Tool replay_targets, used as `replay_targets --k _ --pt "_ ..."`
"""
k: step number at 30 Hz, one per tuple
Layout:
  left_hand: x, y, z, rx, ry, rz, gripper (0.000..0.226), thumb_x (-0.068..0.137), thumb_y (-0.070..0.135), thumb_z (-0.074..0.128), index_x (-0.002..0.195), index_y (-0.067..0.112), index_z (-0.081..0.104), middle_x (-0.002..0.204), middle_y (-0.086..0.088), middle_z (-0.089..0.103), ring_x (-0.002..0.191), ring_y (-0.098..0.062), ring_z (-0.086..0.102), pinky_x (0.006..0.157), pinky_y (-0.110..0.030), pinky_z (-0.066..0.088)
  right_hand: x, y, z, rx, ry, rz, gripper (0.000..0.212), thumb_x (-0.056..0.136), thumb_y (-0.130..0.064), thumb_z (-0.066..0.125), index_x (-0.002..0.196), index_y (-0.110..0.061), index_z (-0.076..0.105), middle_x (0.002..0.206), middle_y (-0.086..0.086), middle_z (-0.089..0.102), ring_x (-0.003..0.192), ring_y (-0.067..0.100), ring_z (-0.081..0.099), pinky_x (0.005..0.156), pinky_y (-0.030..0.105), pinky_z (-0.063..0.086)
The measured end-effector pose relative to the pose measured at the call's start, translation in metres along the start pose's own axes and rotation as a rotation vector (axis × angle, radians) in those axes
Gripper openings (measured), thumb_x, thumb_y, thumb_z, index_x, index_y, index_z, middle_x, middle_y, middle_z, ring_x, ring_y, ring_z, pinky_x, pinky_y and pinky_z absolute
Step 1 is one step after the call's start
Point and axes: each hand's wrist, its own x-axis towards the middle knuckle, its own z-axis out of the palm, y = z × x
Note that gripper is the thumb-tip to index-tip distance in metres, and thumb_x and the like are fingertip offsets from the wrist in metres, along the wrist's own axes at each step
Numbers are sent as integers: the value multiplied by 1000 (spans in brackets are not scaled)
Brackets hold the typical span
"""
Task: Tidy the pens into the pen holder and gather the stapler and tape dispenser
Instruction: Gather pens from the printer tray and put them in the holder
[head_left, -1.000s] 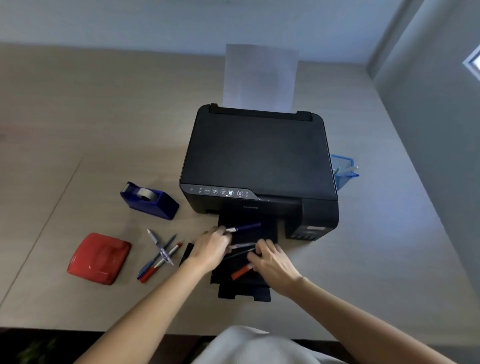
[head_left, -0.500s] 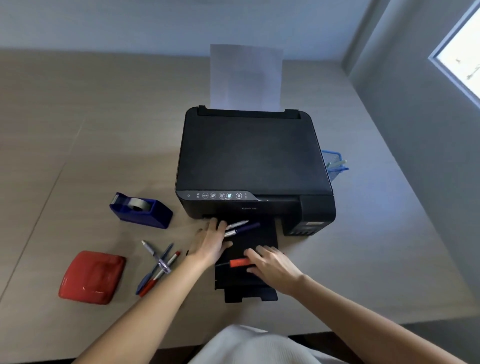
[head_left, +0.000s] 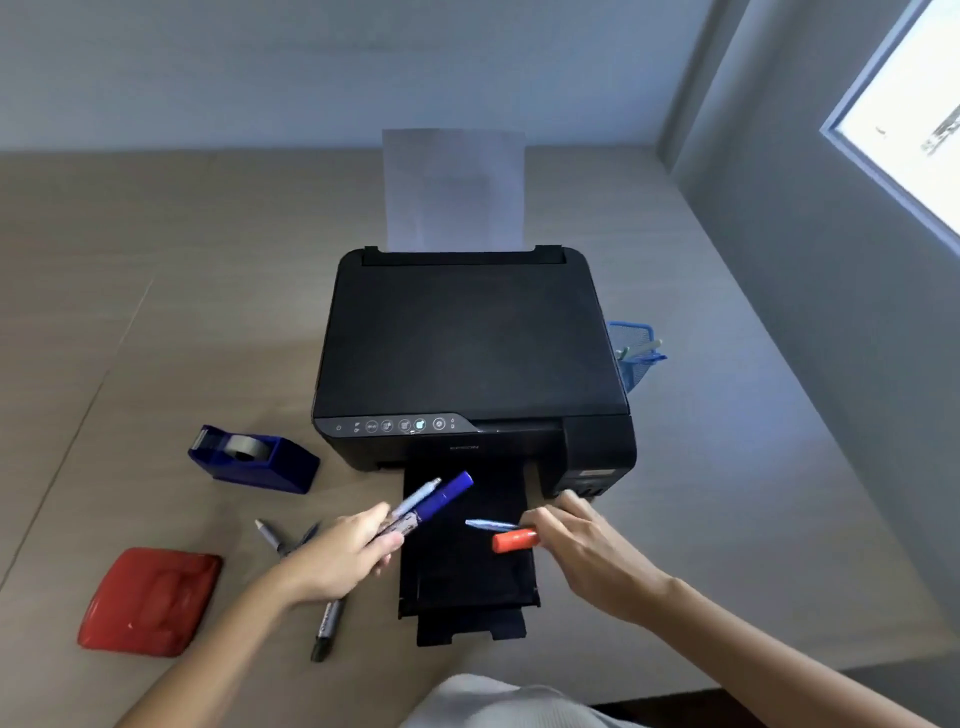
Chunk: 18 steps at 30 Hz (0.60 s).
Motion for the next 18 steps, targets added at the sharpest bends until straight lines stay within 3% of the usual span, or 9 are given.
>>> replay_targets --k 2,4,7,9,11,13,15,18 --pt "-9 28 -13 -312 -32 70 19 99 26 43 90 10 51 75 1 62 68 -10 60 76 -32 49 -7 8 -32 82 203 92 12 97 -13 46 105 -19 52 96 -8 57 86 15 42 76 27 43" --pt "-9 68 -24 -607 -47 120 19 98 18 44 105 3 54 78 -1 63 72 -14 62 74 -29 51 -6 18 -68 186 416 190 19 100 -25 38 104 -19 55 96 -13 57 88 18 46 77 28 44" --pt "10 130 -31 -803 2 235 21 96 17 43 110 7 55 93 -4 71 88 -19 70 82 -29 57 3 48 -107 294 653 319 17 98 -22 42 106 -34 51 94 -8 62 84 23 49 75 13 41" --pt "36 176 -26 -911 39 307 20 99 11 39 113 12 53 95 -4 71 95 -20 70 87 -32 57 7 83 -122 425 767 458 16 96 -20 46 104 -31 55 93 1 63 82 27 56 76 23 47" --pt "67 221 -18 -988 88 340 24 100 9 37 120 16 50 92 -4 69 95 -20 69 93 -34 55 12 120 -134 562 801 592 13 96 -14 51 93 -26 57 94 13 62 74 30 60 70 37 51" --pt "102 256 -11 -1043 137 353 23 101 10 38 117 20 51 94 -3 69 98 -18 68 96 -33 51 18 149 -144 739 835 660 14 94 -7 54 87 -18 58 94 24 62 72 36 63 66 27 52" --pt "141 282 -6 -1029 209 357 19 100 9 39 107 23 50 103 -2 68 103 -16 66 94 -29 49 24 174 -151 942 859 701 4 92 -2 56 94 -2 59 92 31 66 73 36 66 66 17 51" --pt "201 306 0 -969 340 305 13 100 7 40 104 17 46 116 -7 62 113 -17 58 98 -33 44 37 209 -146 1124 838 744 2 89 -3 60 90 -4 62 91 34 69 80 39 70 82 36 55"
